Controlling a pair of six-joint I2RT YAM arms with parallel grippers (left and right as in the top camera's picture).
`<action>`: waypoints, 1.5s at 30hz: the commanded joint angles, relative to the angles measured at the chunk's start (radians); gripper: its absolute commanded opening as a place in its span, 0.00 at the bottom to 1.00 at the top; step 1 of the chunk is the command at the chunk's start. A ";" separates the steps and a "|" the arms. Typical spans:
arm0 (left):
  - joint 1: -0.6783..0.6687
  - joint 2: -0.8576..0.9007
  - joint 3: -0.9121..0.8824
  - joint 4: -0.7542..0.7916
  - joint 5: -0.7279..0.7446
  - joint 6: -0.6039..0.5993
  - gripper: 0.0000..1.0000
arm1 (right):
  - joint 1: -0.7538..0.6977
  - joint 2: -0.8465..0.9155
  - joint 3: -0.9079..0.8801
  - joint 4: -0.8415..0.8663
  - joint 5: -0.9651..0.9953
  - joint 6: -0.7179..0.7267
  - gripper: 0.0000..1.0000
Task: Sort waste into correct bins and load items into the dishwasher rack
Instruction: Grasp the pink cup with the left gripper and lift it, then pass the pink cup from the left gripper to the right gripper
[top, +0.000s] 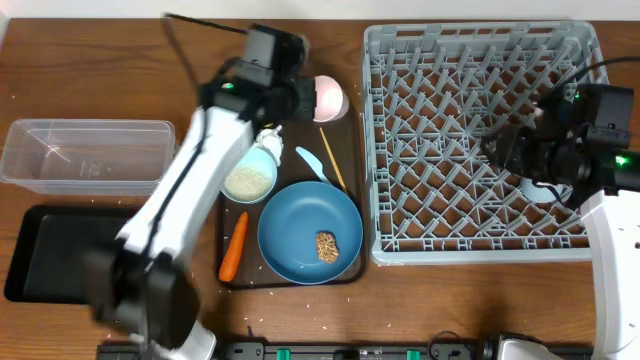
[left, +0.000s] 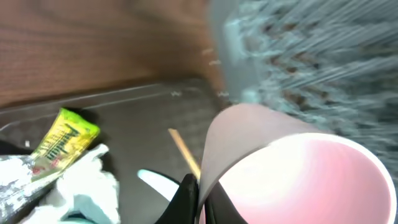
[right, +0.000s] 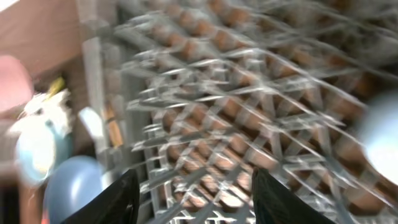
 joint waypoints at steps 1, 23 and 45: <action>0.031 -0.095 0.004 -0.020 0.262 0.009 0.06 | 0.026 0.001 0.009 0.017 -0.353 -0.264 0.52; 0.115 -0.187 0.004 -0.041 1.131 -0.022 0.06 | 0.305 0.001 0.009 0.447 -1.030 -0.497 0.69; 0.115 -0.187 0.004 -0.040 1.143 -0.025 0.44 | 0.324 0.001 0.009 0.703 -0.986 -0.221 0.38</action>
